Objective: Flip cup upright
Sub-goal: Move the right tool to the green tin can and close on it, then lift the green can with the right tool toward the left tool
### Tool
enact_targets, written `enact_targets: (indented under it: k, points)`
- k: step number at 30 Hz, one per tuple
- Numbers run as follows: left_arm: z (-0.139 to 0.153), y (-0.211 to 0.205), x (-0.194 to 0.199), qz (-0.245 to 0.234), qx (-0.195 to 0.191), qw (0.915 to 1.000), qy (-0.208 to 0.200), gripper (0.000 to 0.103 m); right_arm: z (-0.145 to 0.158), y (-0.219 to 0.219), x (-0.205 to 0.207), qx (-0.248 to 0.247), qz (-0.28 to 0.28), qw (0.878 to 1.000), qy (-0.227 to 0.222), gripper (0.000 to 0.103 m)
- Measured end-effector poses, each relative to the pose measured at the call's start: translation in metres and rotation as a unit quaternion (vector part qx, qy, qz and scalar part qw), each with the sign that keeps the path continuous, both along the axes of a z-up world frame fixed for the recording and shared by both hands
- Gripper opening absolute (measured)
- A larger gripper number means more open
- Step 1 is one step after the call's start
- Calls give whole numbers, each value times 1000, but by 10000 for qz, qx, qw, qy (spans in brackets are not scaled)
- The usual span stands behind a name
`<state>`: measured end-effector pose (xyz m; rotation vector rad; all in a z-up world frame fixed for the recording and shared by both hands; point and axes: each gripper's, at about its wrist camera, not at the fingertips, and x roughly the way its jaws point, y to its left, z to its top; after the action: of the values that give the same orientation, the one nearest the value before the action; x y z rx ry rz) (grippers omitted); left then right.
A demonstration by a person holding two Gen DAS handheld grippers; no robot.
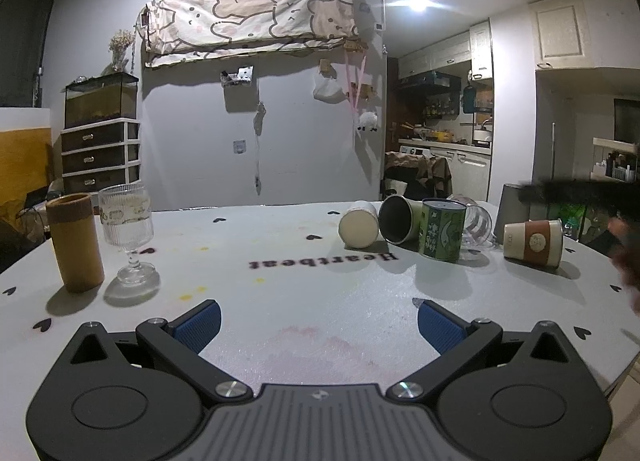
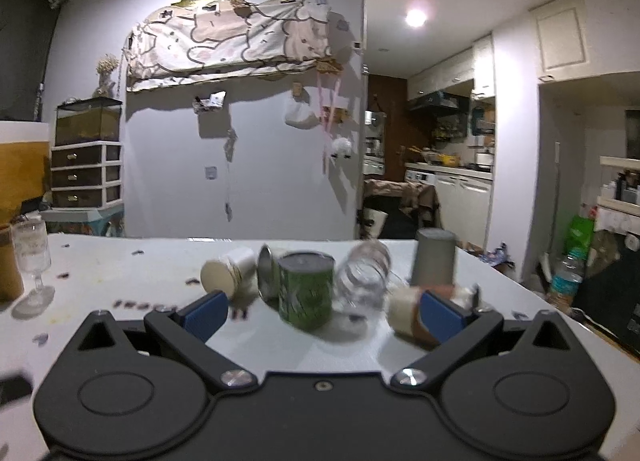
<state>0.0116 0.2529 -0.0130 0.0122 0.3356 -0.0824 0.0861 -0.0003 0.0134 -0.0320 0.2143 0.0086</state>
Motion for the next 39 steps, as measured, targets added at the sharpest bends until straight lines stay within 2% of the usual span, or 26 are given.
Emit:
enact_targets:
  k: [4,8,12,21,26,29,30,31,35,39]
  points:
    - [-1,5,-2,-64,-45,10000,13,103,17,-2,46,111,-23,9999,58,103]
    - [-2,12,-5,-43,-65,10000,22,103,25,-3,99,294,-133,9987,385,103]
    - [-2,22,-6,55,-120,9999,44,103,21,2,144,496,-173,9954,801,100]
    - [-5,35,-6,217,-162,9996,100,103,-5,18,209,675,-381,9865,1446,99]
    - [-6,40,-5,266,-184,9994,130,103,-17,20,224,702,-449,9828,1647,92]
    - [-7,40,-6,269,-182,9994,131,103,-21,18,229,656,-357,9825,1704,84]
    - [-7,41,-6,270,-186,9994,135,103,-22,17,229,634,-334,9829,1695,76]
    - [-7,41,-6,272,-191,9994,136,103,-23,16,230,618,-331,9831,1690,74]
    - [-8,40,-5,261,-211,9993,143,103,-22,13,218,517,-279,9850,1622,74]
    - [-8,40,-4,275,-241,9992,159,103,-15,19,182,406,35,9894,1392,74]
